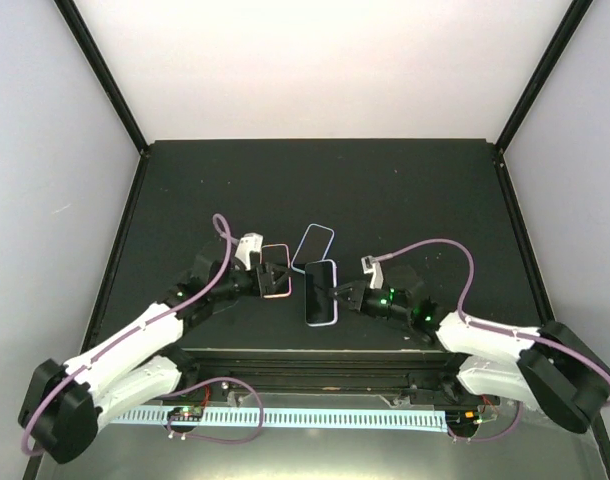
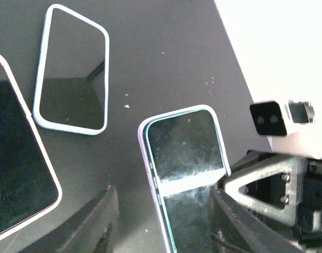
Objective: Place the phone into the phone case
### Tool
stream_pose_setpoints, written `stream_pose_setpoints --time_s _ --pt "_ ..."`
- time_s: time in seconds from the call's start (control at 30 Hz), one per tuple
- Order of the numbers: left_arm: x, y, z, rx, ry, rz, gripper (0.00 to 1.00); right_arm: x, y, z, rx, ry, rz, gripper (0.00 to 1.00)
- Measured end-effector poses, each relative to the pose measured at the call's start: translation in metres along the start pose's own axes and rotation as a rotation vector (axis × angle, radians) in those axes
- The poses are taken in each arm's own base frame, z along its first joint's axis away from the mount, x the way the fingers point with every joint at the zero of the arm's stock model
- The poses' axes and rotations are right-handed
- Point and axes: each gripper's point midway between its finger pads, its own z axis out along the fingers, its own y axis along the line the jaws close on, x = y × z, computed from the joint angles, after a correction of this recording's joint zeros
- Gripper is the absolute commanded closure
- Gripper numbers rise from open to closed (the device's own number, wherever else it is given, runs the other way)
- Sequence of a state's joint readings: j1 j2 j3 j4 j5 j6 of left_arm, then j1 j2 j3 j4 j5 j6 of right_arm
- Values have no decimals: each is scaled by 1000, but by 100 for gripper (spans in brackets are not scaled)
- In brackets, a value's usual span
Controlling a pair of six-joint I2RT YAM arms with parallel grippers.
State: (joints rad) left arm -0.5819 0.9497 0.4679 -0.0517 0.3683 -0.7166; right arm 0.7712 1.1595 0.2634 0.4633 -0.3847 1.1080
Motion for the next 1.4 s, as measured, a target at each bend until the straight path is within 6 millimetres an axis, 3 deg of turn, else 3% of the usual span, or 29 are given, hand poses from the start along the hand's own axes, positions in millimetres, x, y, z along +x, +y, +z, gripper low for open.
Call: stream_pose_setpoints --time_s 0.2,0.47,0.6,0.93,1.4 --pt "-4 -32 -27 153 -7 55 26 -2 47 -23 -169 -17 -68 90" --pt "-9 -85 -52 406 -5 89 20 0 99 -53 -368 -18 -122 88" --pt "-13 -102 -61 501 -23 89 22 2 117 -65 -444 -18 -146 88" --pt "-17 -127 -79 672 -51 56 33 7 133 -71 -523 23 -147 89" --pt "-20 -128 -77 687 -47 22 24 18 148 -71 -594 72 -136 89"
